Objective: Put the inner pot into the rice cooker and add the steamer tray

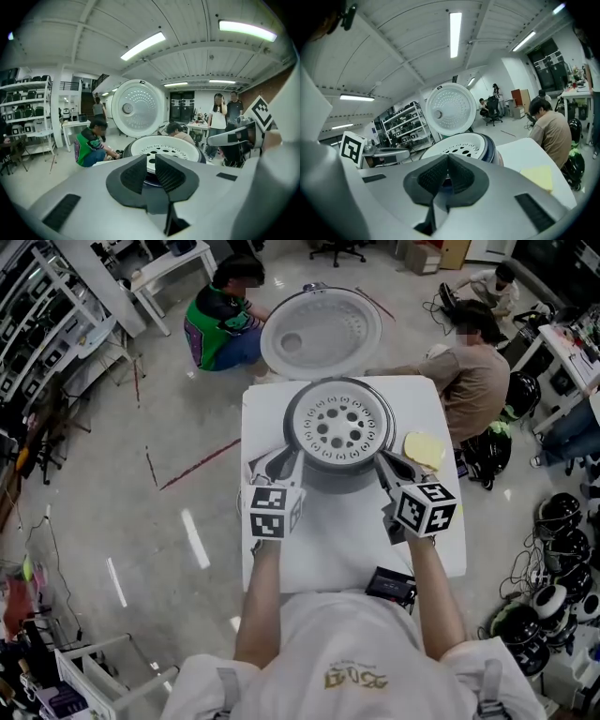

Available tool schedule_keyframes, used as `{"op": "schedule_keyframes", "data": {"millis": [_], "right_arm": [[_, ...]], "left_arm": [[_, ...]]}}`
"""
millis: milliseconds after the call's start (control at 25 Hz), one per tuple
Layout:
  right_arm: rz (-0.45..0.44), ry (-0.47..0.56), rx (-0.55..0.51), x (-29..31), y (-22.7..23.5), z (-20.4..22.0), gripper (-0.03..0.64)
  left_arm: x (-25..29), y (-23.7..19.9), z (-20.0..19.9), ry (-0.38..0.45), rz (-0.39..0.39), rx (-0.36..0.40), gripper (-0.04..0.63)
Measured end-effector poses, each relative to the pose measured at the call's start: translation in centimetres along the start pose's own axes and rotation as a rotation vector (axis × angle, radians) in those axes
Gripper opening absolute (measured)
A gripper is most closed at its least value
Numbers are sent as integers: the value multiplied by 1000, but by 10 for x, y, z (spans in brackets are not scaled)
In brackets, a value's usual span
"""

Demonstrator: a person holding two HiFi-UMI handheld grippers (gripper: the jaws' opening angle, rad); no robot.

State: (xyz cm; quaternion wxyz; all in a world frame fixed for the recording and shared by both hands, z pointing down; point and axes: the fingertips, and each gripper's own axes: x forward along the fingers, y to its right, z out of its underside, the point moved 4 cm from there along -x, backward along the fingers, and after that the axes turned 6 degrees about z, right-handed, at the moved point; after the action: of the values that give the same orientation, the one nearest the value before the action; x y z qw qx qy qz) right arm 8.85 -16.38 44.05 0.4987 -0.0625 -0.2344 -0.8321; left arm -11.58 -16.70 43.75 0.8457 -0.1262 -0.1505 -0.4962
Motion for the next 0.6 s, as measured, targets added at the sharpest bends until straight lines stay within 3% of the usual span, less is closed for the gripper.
{"op": "schedule_keyframes", "data": {"millis": [200, 440, 600], "right_arm": [[-3, 36, 8, -27, -12, 6, 12], [15, 61, 21, -46, -30, 19, 12], [28, 69, 6, -58, -37, 26, 12]], "left_arm": [[-20, 21, 13, -4, 26, 12, 18], [-44, 29, 33, 23, 99, -162, 17], [-62, 30, 40, 48, 85, -204, 17]]}}
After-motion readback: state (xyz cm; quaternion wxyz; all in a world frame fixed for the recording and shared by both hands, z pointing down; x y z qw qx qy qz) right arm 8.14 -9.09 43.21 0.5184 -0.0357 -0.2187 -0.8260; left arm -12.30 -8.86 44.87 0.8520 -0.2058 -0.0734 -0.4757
